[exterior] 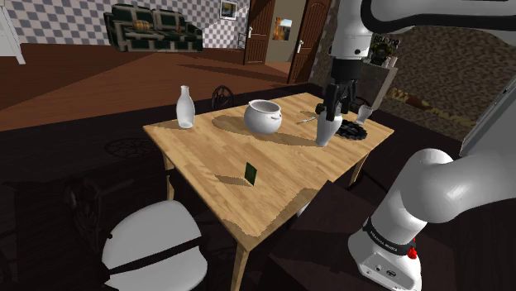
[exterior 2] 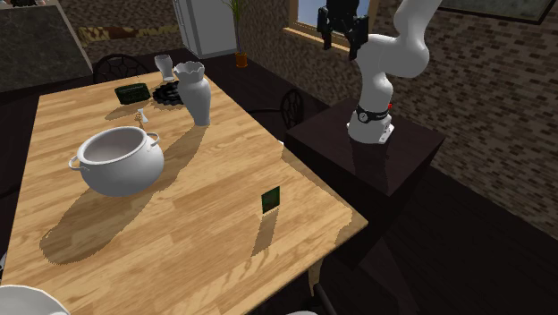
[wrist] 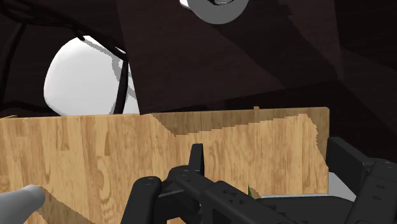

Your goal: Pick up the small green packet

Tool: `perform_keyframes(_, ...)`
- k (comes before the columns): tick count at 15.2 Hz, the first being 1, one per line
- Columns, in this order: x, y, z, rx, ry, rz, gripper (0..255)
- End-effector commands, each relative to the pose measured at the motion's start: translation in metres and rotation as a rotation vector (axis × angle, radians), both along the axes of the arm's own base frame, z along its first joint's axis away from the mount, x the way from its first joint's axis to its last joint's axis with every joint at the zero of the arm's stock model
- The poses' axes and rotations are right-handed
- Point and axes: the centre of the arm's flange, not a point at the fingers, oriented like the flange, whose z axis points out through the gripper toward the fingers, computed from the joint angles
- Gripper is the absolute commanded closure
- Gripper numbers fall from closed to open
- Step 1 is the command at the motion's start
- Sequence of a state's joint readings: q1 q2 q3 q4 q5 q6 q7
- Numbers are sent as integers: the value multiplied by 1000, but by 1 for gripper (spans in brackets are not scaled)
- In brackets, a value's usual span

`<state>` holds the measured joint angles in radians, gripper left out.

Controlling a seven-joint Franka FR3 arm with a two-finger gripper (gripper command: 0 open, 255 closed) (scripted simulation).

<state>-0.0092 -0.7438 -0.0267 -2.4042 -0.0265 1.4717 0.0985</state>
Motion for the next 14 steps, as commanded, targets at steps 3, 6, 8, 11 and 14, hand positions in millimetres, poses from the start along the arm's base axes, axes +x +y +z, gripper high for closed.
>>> perform_keyframes(3,12,-1,-22,4,-15,2,0)
perform_keyframes(6,29,-2,-55,10,-37,6,0)
perform_keyframes(8,42,-3,-77,14,-52,8,0)
perform_keyframes(11,61,-4,-109,21,-74,11,0)
perform_keyframes(14,81,-4,-141,27,-96,14,0)
